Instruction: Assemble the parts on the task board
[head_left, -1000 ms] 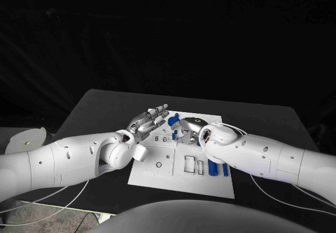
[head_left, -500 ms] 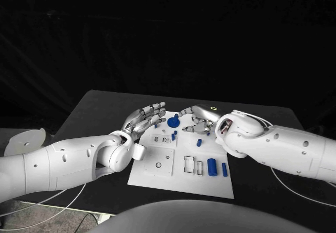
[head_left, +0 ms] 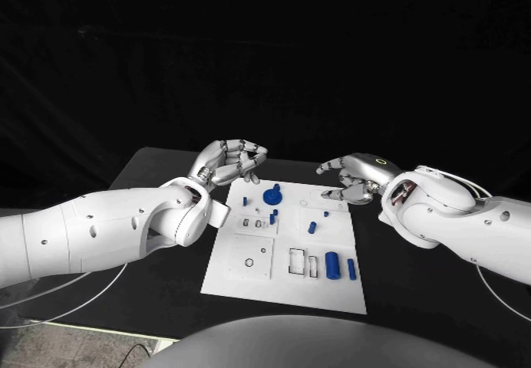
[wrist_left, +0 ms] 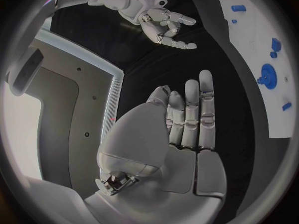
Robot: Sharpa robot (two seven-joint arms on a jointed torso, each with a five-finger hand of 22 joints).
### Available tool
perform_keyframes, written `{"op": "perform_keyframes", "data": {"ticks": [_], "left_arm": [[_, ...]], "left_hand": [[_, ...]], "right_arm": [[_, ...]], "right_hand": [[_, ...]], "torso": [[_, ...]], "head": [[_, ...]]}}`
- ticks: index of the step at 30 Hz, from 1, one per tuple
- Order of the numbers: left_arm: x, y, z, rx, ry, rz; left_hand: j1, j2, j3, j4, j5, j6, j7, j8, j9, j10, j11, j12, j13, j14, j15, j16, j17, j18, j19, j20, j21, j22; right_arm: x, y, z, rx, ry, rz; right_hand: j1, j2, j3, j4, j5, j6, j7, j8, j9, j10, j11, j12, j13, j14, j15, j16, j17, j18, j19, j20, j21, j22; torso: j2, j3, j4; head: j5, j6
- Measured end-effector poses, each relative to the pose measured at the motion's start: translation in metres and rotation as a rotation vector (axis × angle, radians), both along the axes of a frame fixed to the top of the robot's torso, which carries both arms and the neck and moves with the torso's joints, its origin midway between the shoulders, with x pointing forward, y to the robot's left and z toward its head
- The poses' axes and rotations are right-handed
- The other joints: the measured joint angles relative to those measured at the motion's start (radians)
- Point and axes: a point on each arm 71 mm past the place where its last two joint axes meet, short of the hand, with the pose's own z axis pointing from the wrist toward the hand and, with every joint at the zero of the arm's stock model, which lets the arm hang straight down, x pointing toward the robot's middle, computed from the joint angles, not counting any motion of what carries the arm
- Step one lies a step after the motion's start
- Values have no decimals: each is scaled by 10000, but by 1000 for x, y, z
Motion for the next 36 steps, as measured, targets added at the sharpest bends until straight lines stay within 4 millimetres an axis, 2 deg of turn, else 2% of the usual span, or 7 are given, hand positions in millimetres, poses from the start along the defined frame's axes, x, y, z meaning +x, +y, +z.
{"op": "perform_keyframes", "data": {"ticks": [2,4,9,15,21,30,36], "left_arm": [[2,0,1,546,-181,-98],[3,0,1,1226,-264,-233],[1,-2,-2,2844,-34,-556],[7,-8,4,5026,600,-998],[12,-15,3,7189,1438,-1292],[21,-21,-10,9978,3090,-1485],[24,-25,-17,11018,3816,-1518]], "left_hand": [[-170,-166,-73,438,-281,-368,-169,1178,617,1938,230,696,2974,1662,-29,2136,3862,-143,167,-166,1680,1598],[-369,-228,-195,760,-442,-534,-231,2038,1094,2561,452,726,4268,2852,-9,2983,5852,-268,498,-224,2932,3064],[-1783,-86,-764,952,-896,-1471,-205,3660,2327,3995,-87,1890,4347,3853,-158,3511,6465,-707,2009,-149,5588,6651],[-2926,159,-1367,957,-1690,-1660,-189,3881,2688,4025,-117,1868,4329,3853,-158,3511,6467,-1179,3728,-82,6927,8888],[-3428,297,-1834,975,-2132,-1442,-293,3697,2701,3968,-173,1868,4331,3852,-157,3511,6466,-1577,4613,-149,7634,8995],[-4371,402,-2503,998,-3122,-1205,-348,3447,2797,3968,-246,1868,4329,3850,-230,3511,6465,-1577,4646,-182,7756,8994],[-4247,571,-2530,970,-2635,-396,-578,3555,3127,3969,-461,1868,4328,3849,-410,3511,6464,-1683,4645,-328,7756,8993]], "right_arm": [[0,-3,-2,-59,96,-62],[-1,-7,-3,-111,200,-127],[0,-17,-8,-266,415,-350],[1,-28,-18,-461,683,-614],[1,-33,-24,-564,822,-727],[-1,-38,-32,-646,968,-858],[-1,-41,-38,-703,1065,-960]], "right_hand": [[0,0,0,0,0,0,0,0,-6,0,0,0,0,0,0,0,-1,0,0,0,0,0],[-22,22,-41,41,0,0,0,0,-18,0,0,0,0,0,0,0,-1,-1,0,0,0,0],[-107,107,-37,101,45,71,1,39,-31,0,0,0,0,0,0,0,-1,0,0,0,0,-1],[-107,107,-54,117,63,107,37,39,-45,0,0,0,0,0,0,0,-2,0,0,0,-37,-2],[-107,107,-54,140,84,107,37,39,-45,0,1,0,0,0,1,0,-2,0,0,1,-37,-2],[-148,148,-66,182,140,205,11,78,-67,0,1,0,0,0,1,0,-3,-1,0,1,-37,-4],[-148,148,-38,210,194,205,11,78,-76,0,1,0,0,0,1,0,5,-1,0,1,-37,-4]], "torso": [[-28,18,-70],[-50,36,-131],[-80,79,-263],[-94,137,-399],[-114,225,-556],[-114,307,-726],[-101,330,-784]], "head": [[14,0],[29,0],[55,0],[152,0],[375,0],[476,0],[495,0]]}}
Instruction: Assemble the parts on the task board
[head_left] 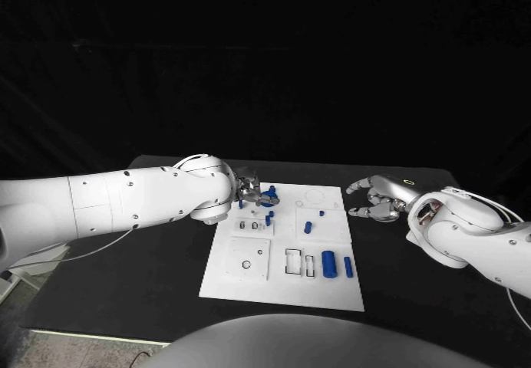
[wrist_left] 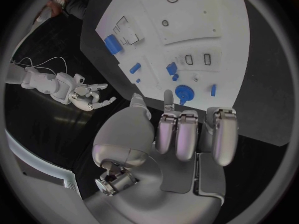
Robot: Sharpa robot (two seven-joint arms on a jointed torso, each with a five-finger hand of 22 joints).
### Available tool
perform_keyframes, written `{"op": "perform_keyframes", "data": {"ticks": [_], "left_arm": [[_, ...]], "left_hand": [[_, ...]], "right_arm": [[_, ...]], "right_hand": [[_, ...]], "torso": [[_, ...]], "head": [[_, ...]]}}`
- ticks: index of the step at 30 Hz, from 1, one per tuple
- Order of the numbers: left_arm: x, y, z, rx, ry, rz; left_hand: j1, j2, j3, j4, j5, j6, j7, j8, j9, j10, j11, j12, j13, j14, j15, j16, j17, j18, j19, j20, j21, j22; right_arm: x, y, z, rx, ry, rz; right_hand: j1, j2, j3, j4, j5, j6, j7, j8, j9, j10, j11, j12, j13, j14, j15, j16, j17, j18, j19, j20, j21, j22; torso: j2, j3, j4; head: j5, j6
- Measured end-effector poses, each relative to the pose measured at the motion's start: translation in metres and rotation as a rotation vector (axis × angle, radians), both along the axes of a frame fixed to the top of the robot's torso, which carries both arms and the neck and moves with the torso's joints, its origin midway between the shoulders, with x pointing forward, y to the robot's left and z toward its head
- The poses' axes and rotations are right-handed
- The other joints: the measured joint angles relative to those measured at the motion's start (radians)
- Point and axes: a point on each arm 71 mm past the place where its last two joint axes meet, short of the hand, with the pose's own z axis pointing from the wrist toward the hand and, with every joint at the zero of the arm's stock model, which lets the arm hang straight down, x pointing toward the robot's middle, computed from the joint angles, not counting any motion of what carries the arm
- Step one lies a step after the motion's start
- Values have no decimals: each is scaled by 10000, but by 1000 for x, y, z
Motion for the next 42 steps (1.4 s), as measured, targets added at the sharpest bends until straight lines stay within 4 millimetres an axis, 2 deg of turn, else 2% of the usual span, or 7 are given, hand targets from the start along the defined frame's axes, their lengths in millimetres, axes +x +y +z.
{"op": "perform_keyframes", "data": {"ticks": [3,6,13,17,24,30,42], "left_arm": [[4,0,-2,376,145,109],[7,0,-4,615,219,191],[14,-5,-8,1048,412,222],[17,-6,-10,1222,520,236],[21,-7,-15,1405,774,276],[24,-9,-20,1500,983,309],[26,-12,-34,1688,1336,333]], "left_hand": [[166,154,0,0,423,413,-162,1,193,-5,-152,0,0,3,-144,0,0,2,18,-126,0,0],[269,158,0,0,571,794,-292,-154,246,-1,-286,0,0,1,-285,0,-1,1,18,-232,0,-1],[373,211,-109,-28,571,1842,-444,-1656,16,-15,-414,0,0,2,-461,0,-2,5,16,-446,0,-2],[426,264,-109,-28,571,2055,-448,-2094,-14,-14,-414,0,0,1,-463,0,-2,5,15,-446,-1,-2],[560,286,-108,-28,624,2284,-465,-2351,-8,-15,-413,0,1,1,-462,0,-3,5,16,-445,-1,-3],[622,224,-137,-57,624,2617,-589,-2319,342,-17,-518,1,3,13,-522,0,-3,10,-20,-480,-1,-3],[621,224,-192,-57,416,2616,-589,-2286,805,20,-555,1,7,2,-535,0,-4,15,17,-516,-4,-4]], "right_arm": [[0,-1,-2,-8,37,-29],[-1,-1,-2,0,50,-39],[-4,2,-1,143,-16,-6],[-4,2,0,211,-72,-15],[-4,4,0,291,-129,-30],[-4,5,0,335,-141,-23],[-4,5,0,364,-106,-59]], "right_hand": [[0,0,-17,17,6,30,-29,0,-2,0,0,0,0,0,0,0,-1,0,0,0,0,0],[-18,18,-28,28,6,67,4,0,-13,0,0,0,0,0,0,0,-1,0,0,0,0,-1],[-39,39,0,55,63,67,4,0,-31,0,0,0,0,0,0,0,-2,0,0,0,0,-2],[-39,39,-1,55,63,67,3,0,-43,0,0,0,0,0,0,0,-3,1,0,0,0,-2],[-39,38,0,54,101,67,4,-1,-54,0,0,0,0,0,0,0,-3,0,0,0,-70,-3],[2,79,0,54,101,67,4,0,-53,0,0,0,0,0,0,0,-4,0,0,0,-70,-3],[2,78,28,80,101,67,4,-1,-66,0,0,0,0,0,0,0,-6,1,0,0,-70,4]], "torso": [[1,1,-6],[2,3,-16],[19,7,-36],[33,7,-53],[30,15,-55],[5,29,-58],[-5,28,-58]], "head": [[-1,0],[38,0],[74,0],[54,0],[48,0],[58,0],[14,0]]}}
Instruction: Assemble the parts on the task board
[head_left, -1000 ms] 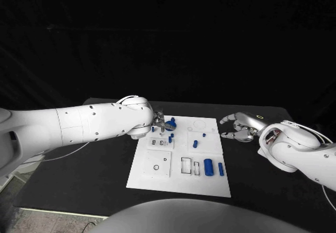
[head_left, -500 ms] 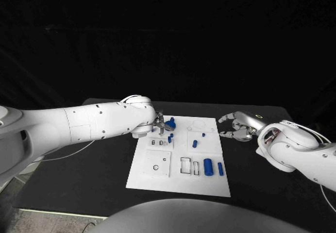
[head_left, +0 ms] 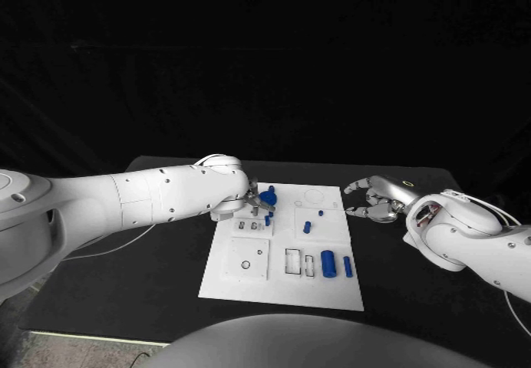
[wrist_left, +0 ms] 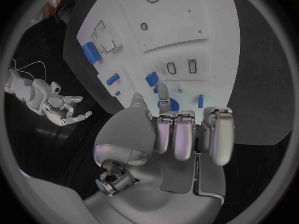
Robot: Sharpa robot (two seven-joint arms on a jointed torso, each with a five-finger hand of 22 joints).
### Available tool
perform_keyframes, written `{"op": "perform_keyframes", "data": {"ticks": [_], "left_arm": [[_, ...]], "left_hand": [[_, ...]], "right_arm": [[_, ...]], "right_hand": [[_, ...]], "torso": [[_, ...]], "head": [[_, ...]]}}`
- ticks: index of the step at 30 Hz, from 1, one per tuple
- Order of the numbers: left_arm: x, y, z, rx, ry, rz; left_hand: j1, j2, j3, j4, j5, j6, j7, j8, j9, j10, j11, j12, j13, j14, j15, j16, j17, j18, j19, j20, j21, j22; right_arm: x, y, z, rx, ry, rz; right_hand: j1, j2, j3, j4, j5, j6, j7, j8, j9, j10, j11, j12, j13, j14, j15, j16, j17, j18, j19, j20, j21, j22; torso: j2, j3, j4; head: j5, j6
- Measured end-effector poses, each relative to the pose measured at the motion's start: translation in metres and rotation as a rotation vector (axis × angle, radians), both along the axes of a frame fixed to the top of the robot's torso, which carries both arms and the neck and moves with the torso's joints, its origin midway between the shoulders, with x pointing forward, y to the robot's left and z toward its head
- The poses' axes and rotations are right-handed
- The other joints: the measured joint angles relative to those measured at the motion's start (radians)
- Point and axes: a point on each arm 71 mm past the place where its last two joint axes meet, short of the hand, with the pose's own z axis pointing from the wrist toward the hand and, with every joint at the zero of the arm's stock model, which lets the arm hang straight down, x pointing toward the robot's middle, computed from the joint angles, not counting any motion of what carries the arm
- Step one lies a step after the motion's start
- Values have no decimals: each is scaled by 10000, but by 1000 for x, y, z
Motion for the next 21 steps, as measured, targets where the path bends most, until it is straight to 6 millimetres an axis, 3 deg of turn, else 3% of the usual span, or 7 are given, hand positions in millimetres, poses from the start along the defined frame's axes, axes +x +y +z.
{"op": "perform_keyframes", "data": {"ticks": [4,8,14,21], "left_arm": [[1,1,-3,59,65,52],[2,1,-6,103,128,61],[3,-2,-11,81,210,41],[4,-5,-15,-42,262,0]], "left_hand": [[16,16,0,0,0,0,0,0,124,0,0,0,2,0,0,0,0,12,-36,-36,-35,-1],[221,32,64,-64,297,-1,0,0,343,-22,-22,4,23,-1,-71,0,-1,13,0,-72,-35,-1],[386,41,98,-98,471,-1,0,-41,498,-37,-34,25,22,-1,-71,0,-1,14,0,-71,-35,-2],[504,55,127,-126,581,-39,-38,-101,601,-39,-32,23,21,-2,-71,0,-1,15,0,-71,-69,-2]], "right_arm": [[0,0,-1,8,31,-8],[-1,-1,-3,9,90,-42],[-1,0,-7,32,182,-63],[-1,0,-8,49,236,-83]], "right_hand": [[0,0,0,0,37,36,36,0,-10,6,50,0,0,0,0,0,-1,0,0,0,0,0],[0,0,0,0,37,36,36,0,-9,-10,66,0,0,0,0,0,-1,0,0,0,0,-1],[0,0,0,0,37,36,36,0,-9,-10,66,0,0,0,0,0,-1,0,0,0,0,-2],[0,0,0,-1,37,72,72,0,-20,-10,65,0,0,0,0,0,-2,0,0,0,-42,-3]], "torso": [[-5,7,0],[-13,18,10],[-16,19,10],[-26,25,3]], "head": [[8,0],[11,0],[36,0],[-24,0]]}}
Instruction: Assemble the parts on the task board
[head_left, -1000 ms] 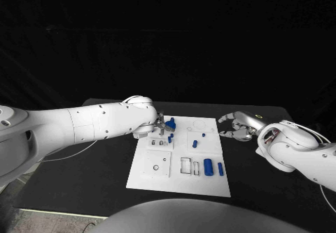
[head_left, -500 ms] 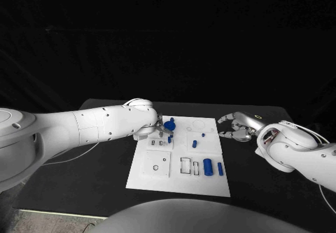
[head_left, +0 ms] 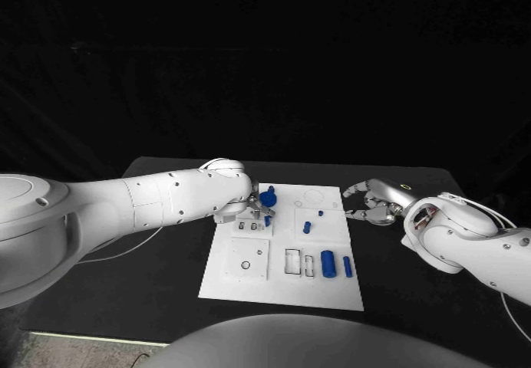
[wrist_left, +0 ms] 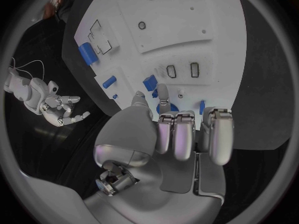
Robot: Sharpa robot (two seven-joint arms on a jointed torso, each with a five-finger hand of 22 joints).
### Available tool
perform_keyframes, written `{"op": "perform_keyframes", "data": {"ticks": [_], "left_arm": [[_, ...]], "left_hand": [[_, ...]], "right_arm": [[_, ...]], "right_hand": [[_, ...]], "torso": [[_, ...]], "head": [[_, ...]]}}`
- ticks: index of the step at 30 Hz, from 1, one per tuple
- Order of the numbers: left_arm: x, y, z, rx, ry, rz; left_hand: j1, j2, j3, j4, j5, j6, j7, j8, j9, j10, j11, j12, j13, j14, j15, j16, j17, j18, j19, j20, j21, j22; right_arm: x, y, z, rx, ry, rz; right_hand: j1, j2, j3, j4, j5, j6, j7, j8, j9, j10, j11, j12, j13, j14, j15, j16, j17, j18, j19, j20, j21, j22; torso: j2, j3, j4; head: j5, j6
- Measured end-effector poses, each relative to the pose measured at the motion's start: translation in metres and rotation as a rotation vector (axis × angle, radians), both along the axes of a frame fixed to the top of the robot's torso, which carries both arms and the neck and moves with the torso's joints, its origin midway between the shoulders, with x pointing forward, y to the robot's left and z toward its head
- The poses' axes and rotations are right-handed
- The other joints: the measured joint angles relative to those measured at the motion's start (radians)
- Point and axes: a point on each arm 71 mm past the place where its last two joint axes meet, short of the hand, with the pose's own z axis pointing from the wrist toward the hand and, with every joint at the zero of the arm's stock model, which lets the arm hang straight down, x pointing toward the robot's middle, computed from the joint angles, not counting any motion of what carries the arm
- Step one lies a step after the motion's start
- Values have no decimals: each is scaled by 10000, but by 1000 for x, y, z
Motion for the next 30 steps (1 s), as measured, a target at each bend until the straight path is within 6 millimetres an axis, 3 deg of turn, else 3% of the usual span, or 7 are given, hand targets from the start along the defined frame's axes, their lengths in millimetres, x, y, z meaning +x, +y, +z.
{"op": "perform_keyframes", "data": {"ticks": [11,30], "left_arm": [[1,-6,-7,-200,77,-71],[2,-8,-13,-169,235,-82]], "left_hand": [[158,-1,111,5,292,0,1,-91,191,20,-18,-28,-1,0,1,0,0,1,0,0,-14,0],[407,-67,236,-65,614,1,1,-196,401,19,-15,-19,-2,0,3,0,8,1,-1,1,-14,-1]], "right_arm": [[0,-2,-1,12,71,-69],[0,-4,-4,34,205,-149]], "right_hand": [[0,0,0,0,0,0,0,0,1,0,-1,0,0,0,0,0,8,0,0,0,0,-1],[0,0,0,-1,0,35,35,42,-7,0,-2,0,0,0,0,0,5,-1,0,0,-18,-3]], "torso": [[-8,12,5],[-17,27,0]], "head": [[-68,0],[-58,0]]}}
